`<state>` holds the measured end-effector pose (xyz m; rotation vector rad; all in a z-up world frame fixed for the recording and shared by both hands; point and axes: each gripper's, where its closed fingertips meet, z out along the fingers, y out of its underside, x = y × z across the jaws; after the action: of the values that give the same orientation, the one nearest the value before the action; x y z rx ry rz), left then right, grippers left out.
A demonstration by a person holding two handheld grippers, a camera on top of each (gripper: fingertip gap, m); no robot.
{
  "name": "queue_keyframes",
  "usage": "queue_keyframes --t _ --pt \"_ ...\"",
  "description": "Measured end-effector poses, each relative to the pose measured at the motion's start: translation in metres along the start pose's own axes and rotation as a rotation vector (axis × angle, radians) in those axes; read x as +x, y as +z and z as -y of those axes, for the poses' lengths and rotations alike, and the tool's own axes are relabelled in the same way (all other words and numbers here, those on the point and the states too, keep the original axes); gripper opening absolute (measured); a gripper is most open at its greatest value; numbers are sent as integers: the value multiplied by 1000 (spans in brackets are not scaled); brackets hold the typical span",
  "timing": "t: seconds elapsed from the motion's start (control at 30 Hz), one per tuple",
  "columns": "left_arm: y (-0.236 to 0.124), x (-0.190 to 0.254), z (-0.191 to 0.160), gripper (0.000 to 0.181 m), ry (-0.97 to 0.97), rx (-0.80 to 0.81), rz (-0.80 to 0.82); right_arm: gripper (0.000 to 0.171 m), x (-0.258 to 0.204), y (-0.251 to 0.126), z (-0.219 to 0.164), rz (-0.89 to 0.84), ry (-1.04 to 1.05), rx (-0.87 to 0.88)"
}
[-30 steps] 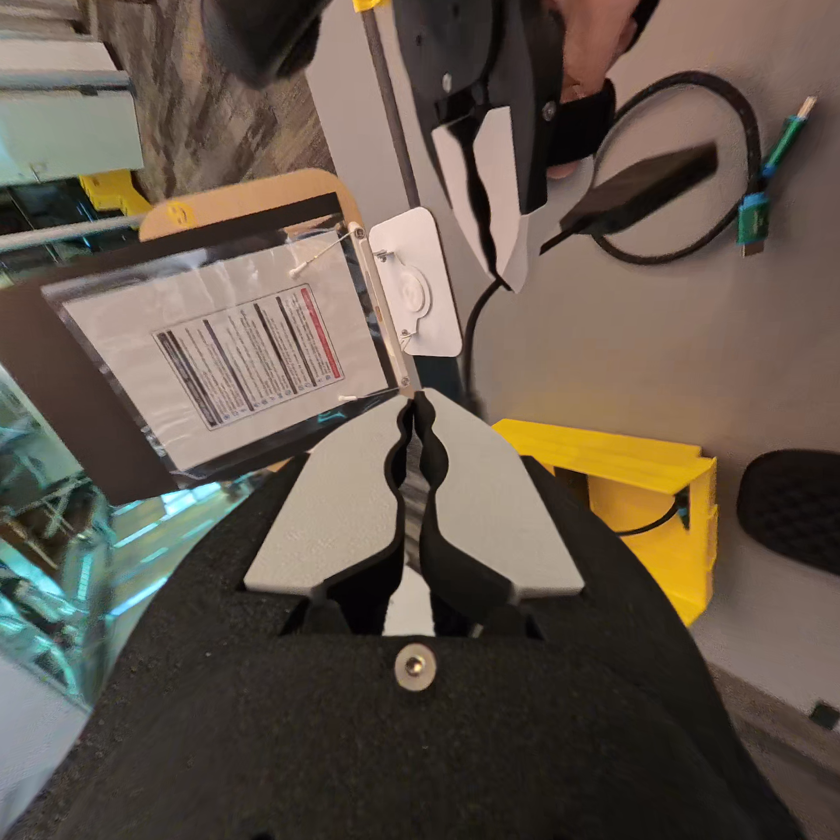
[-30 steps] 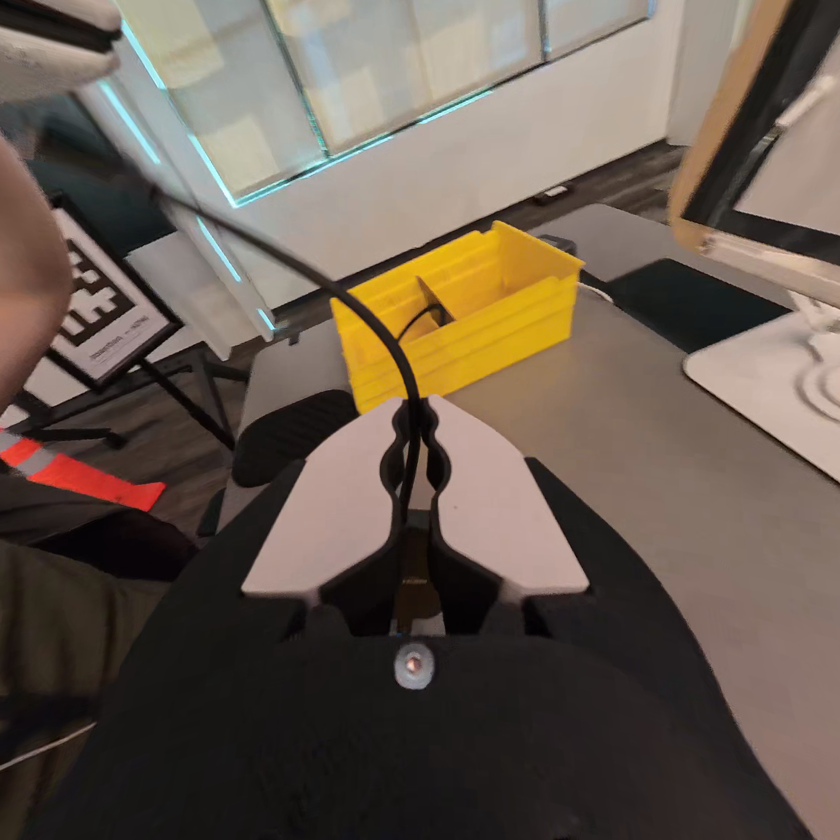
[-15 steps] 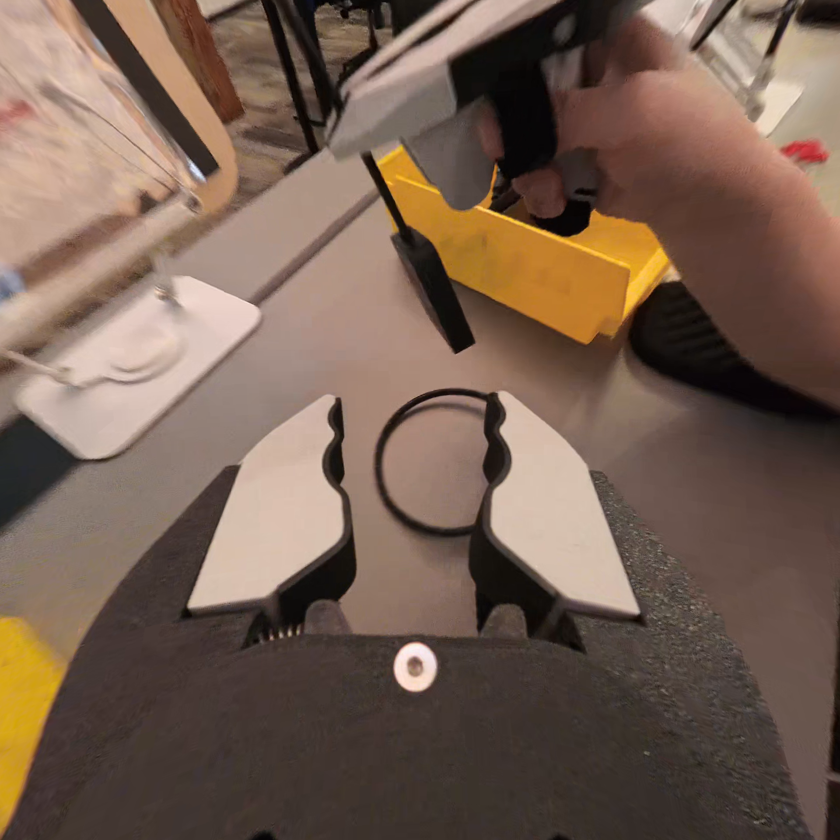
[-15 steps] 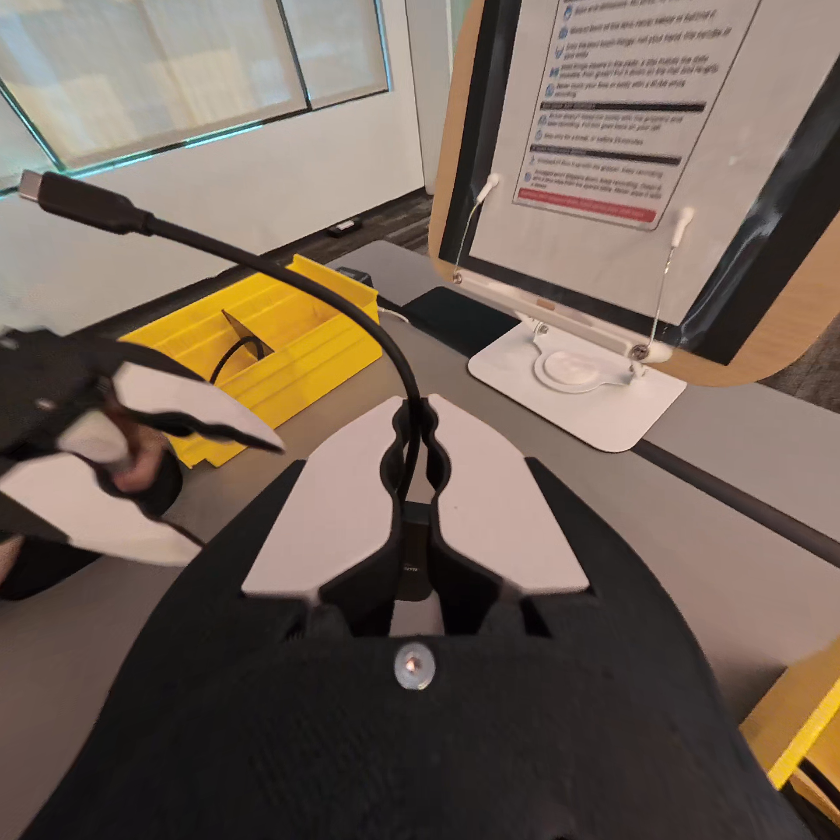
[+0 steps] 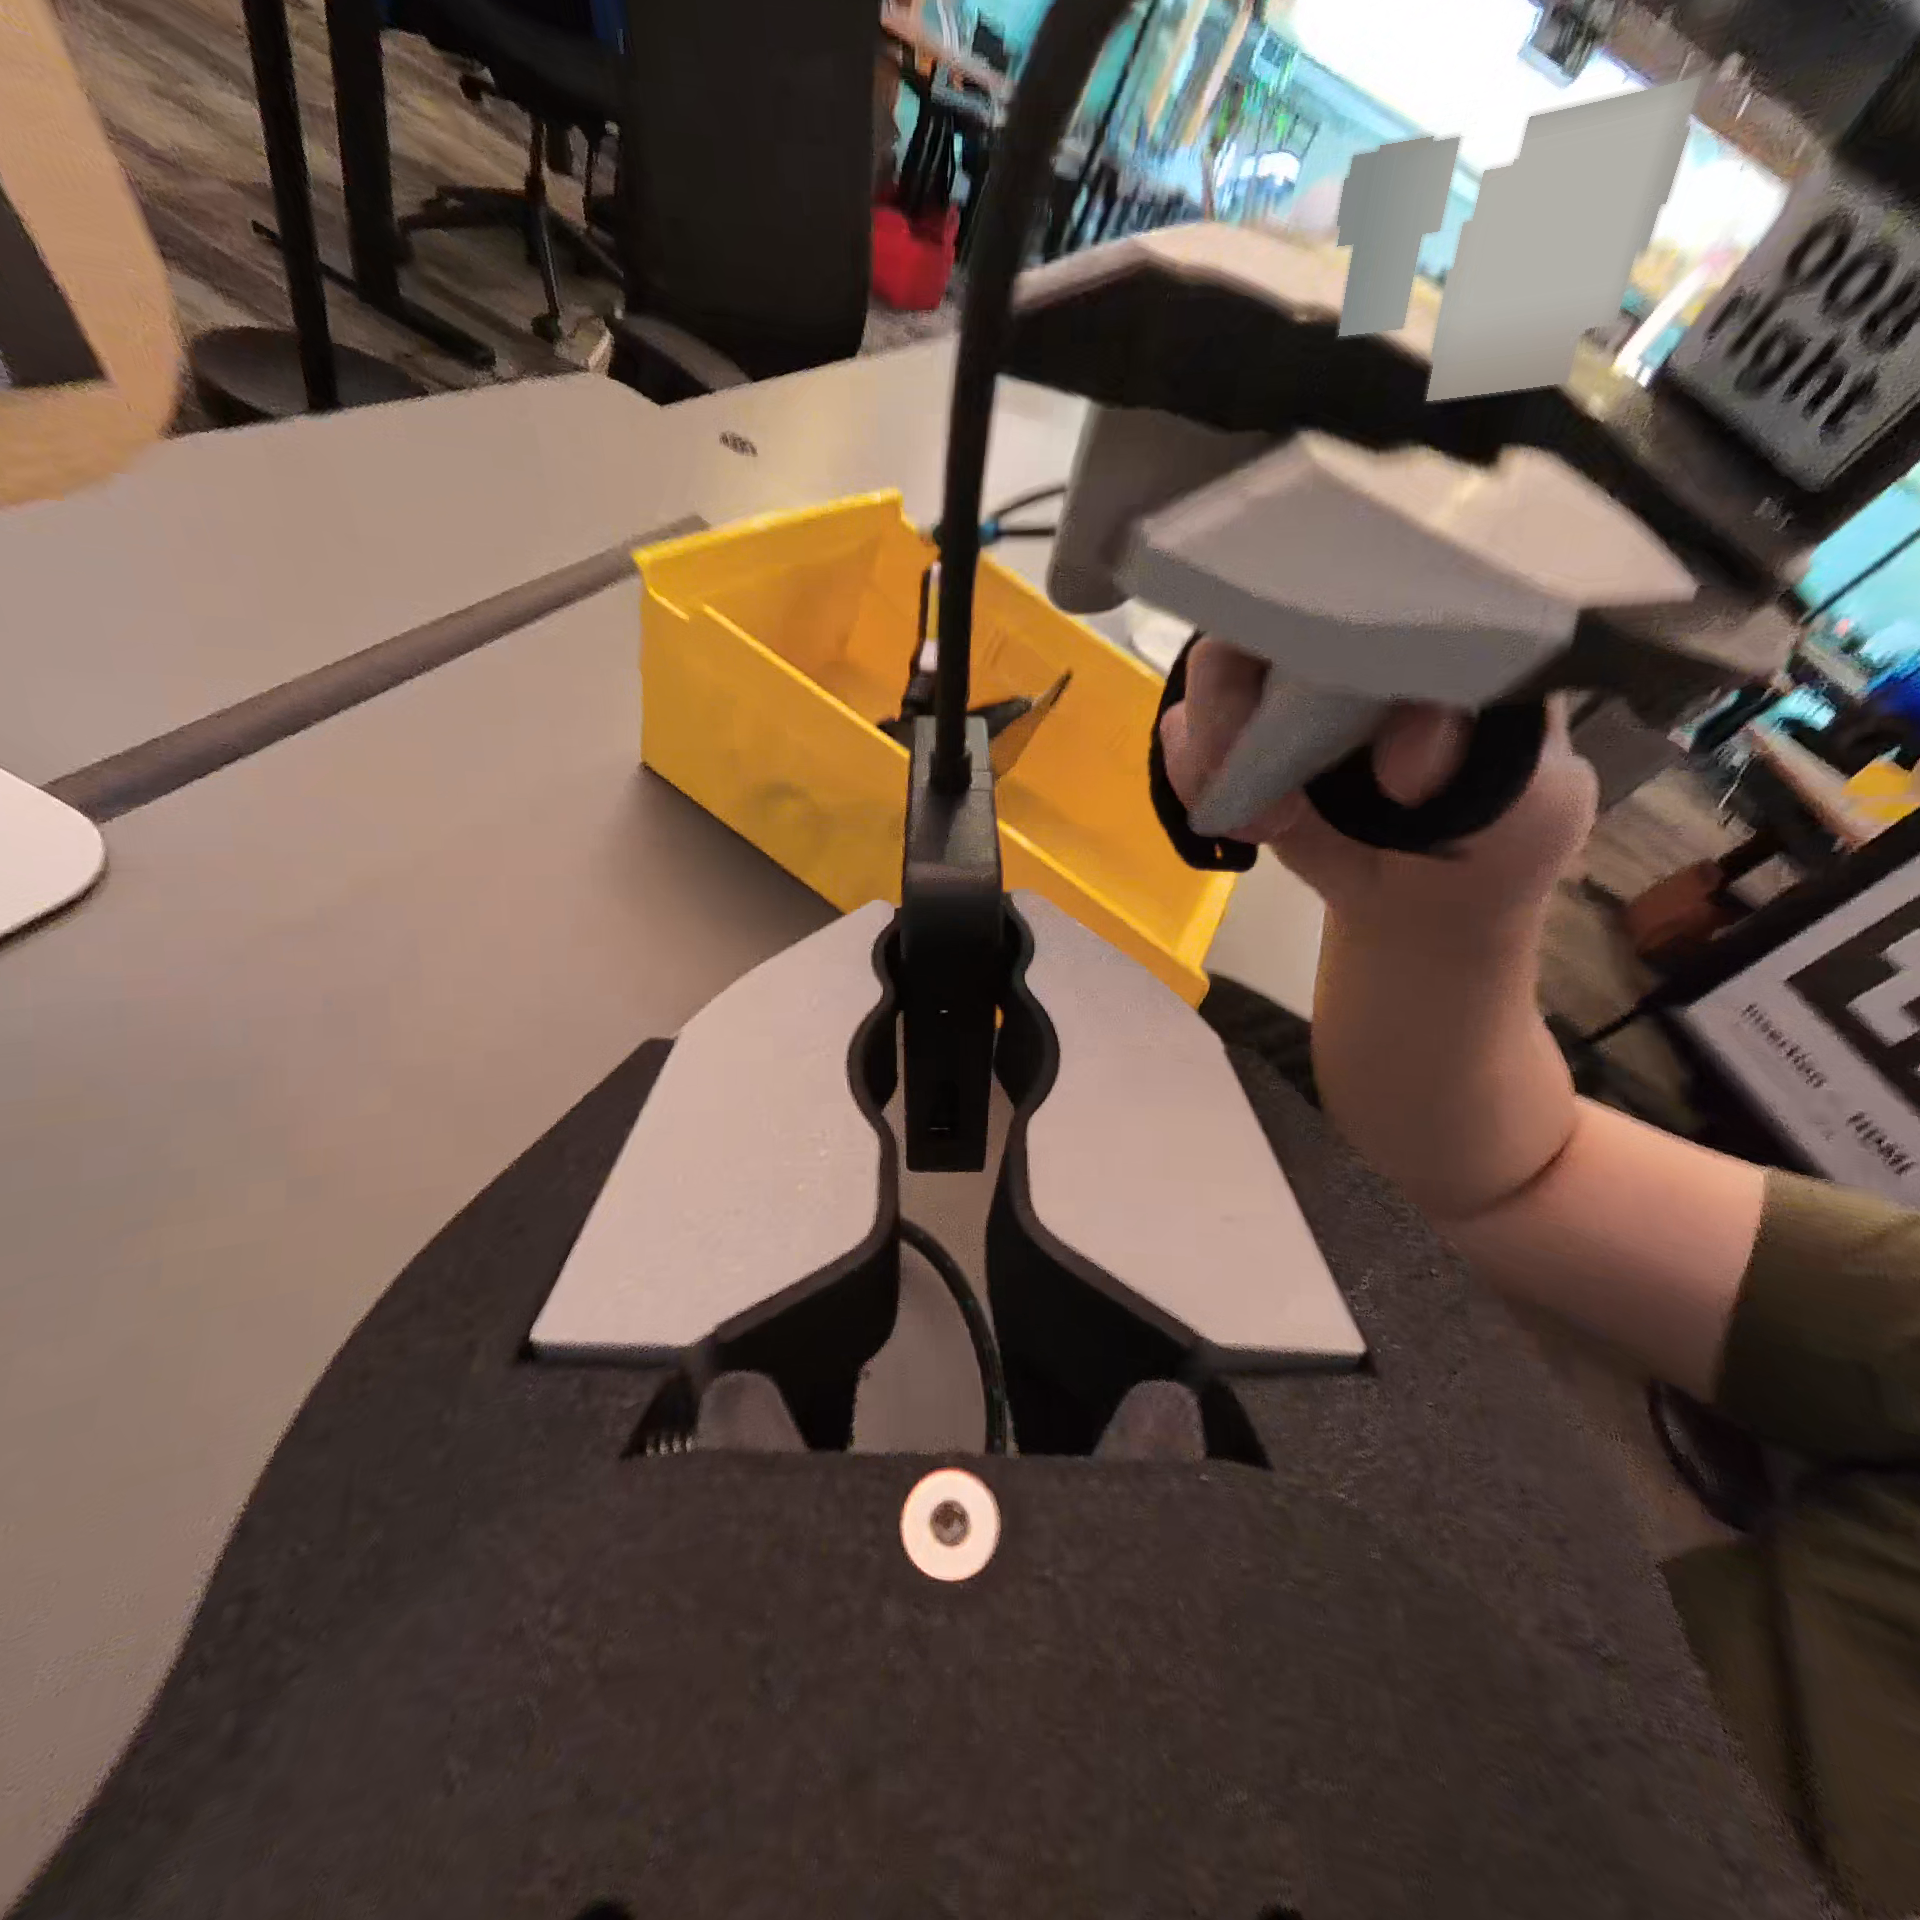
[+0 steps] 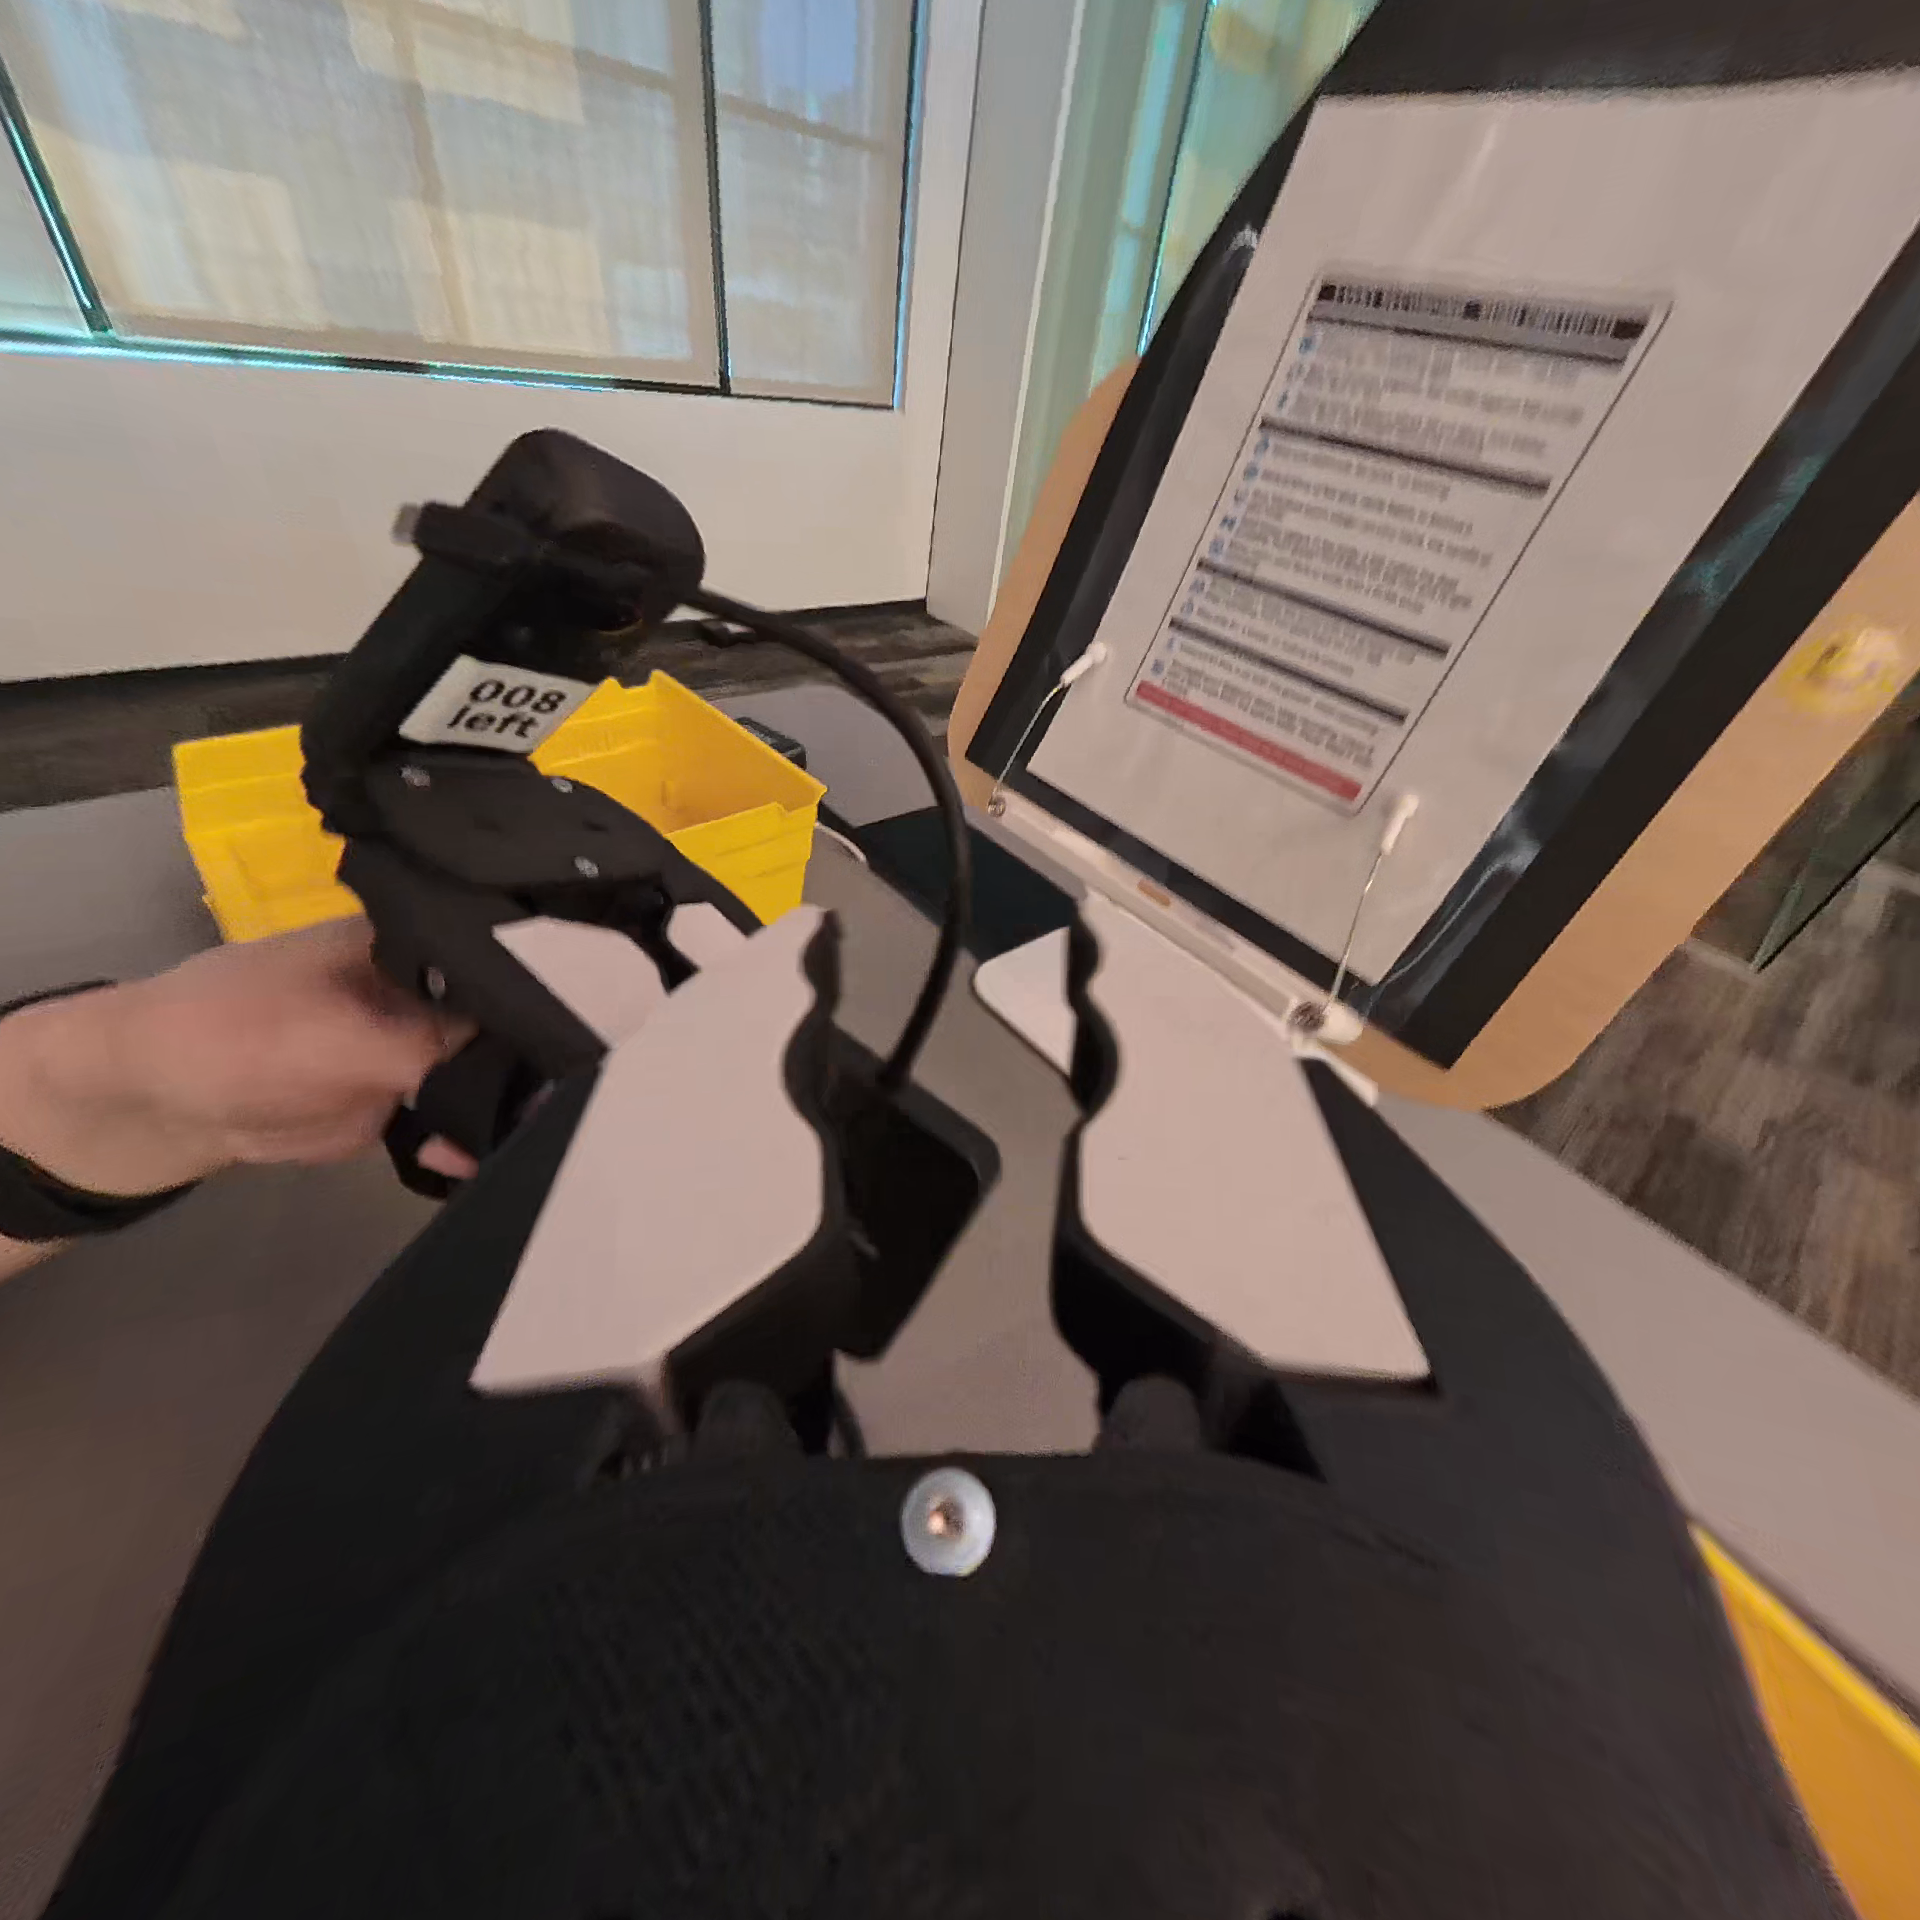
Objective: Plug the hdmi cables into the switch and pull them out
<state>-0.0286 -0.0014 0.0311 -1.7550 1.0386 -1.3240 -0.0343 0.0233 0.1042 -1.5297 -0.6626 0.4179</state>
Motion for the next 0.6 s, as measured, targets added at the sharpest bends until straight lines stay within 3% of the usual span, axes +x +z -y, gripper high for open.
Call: queue_keyframes --t 0.03,0.17,0.33,0.47,0.6 --pt "-7 -2 8 14 -19 40 -6 52 -1 -3 4 9 -54 20" --pt "-39 -4 36 13 -175 217 -83 55 -24 -10 6 25 -499 139" --pt "-55 -1 48 13 -314 305 -130 60 -66 7 -18 -192 -1207 203" --pt "-49 9 44 14 -432 289 -219 50 -57 13 -18 -416 -1361 191" --pt "-42 23 40 13 -625 289 -402 20 -53 4 -16 -522 -1508 210"
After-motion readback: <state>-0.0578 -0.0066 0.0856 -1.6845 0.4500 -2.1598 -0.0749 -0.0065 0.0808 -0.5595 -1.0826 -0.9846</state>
